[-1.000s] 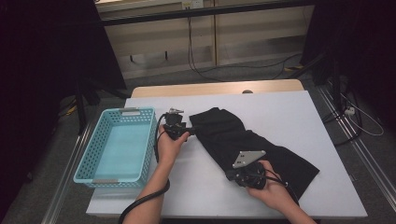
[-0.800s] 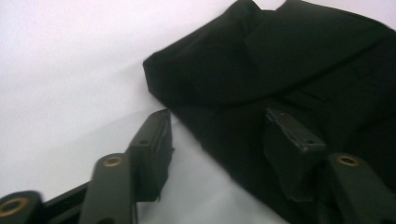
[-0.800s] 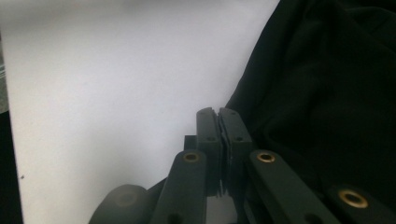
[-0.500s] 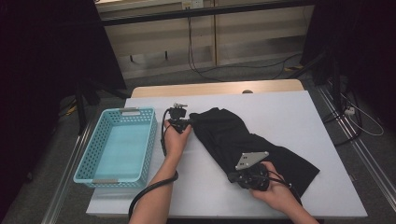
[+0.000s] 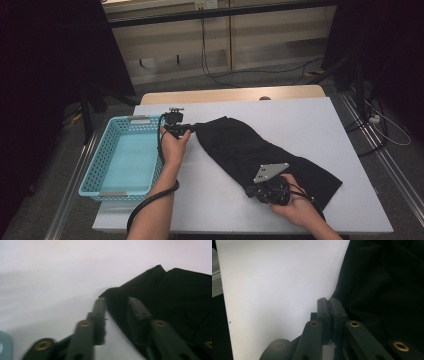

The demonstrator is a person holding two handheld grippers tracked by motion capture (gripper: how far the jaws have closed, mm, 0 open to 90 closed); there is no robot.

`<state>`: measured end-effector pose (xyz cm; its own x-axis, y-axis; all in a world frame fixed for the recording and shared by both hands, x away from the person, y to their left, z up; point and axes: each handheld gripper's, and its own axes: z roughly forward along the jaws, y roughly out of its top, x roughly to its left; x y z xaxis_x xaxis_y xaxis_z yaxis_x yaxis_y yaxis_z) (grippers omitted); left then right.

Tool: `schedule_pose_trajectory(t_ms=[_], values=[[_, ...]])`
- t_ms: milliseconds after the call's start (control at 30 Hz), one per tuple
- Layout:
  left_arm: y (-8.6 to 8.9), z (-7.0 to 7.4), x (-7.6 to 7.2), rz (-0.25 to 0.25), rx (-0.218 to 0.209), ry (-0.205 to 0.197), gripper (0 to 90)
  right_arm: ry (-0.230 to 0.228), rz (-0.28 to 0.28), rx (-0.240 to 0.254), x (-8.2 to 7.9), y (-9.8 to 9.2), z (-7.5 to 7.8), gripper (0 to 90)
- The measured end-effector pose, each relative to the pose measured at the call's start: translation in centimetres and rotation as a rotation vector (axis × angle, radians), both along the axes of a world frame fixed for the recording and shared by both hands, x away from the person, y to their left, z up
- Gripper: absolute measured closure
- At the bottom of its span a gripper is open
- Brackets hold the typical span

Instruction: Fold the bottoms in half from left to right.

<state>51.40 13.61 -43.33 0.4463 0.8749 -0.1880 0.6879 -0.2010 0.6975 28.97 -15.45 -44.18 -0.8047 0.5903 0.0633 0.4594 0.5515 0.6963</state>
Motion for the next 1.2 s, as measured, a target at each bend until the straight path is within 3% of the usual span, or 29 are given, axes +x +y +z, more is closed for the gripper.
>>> schedule_pose_trajectory(t_ms=[67, 100, 233, 300, 367, 467, 533, 567, 933, 1067, 1200], values=[[-0.3, -0.2, 0.0, -0.018, 0.030, -0.017, 45.8, 0.001, 0.000, -0.001, 0.0, 0.0, 0.0, 88.2], [-0.4, -0.3, 0.1, -0.018, 0.022, -0.019, 42.3, 0.002, 0.001, -0.002, 0.1, 0.0, 0.0, 88.2], [-1.0, -1.2, 0.5, -0.039, 0.010, -0.008, 40.8, -0.002, 0.002, -0.009, 0.1, 0.1, -0.1, 88.1], [-1.5, -1.6, 0.6, -0.051, 0.037, -0.005, 42.5, -0.002, 0.003, -0.008, 0.1, 0.2, -0.1, 88.1], [-1.8, -1.9, 0.7, -0.056, 0.018, 0.012, 51.0, -0.001, 0.005, -0.007, 0.1, 0.2, -0.2, 88.1], [-1.8, -2.2, 0.7, -0.048, 0.031, 0.015, 63.2, -0.005, 0.003, -0.008, 0.1, 0.3, -0.2, 88.1], [-1.5, -2.1, 0.8, -0.058, -0.019, 0.063, 76.7, -0.008, 0.005, -0.011, 0.1, 0.4, -0.2, 88.1], [-1.4, -2.0, 0.7, -0.053, -0.020, 0.062, 83.5, -0.010, 0.005, -0.011, 0.1, 0.4, -0.2, 88.1], [1.0, 0.0, 0.6, 0.060, -0.014, 0.003, 86.8, -0.040, -0.020, 0.024, 0.3, 1.3, -0.1, 87.1], [1.4, 0.0, 0.4, 0.061, -0.001, 0.007, 86.4, -0.044, -0.054, 0.027, 0.8, 1.5, 0.1, 70.6], [1.0, 0.1, 0.3, 0.049, 0.008, -0.002, 85.6, -0.056, -0.118, 0.081, 0.9, -0.6, 1.3, 61.4]])
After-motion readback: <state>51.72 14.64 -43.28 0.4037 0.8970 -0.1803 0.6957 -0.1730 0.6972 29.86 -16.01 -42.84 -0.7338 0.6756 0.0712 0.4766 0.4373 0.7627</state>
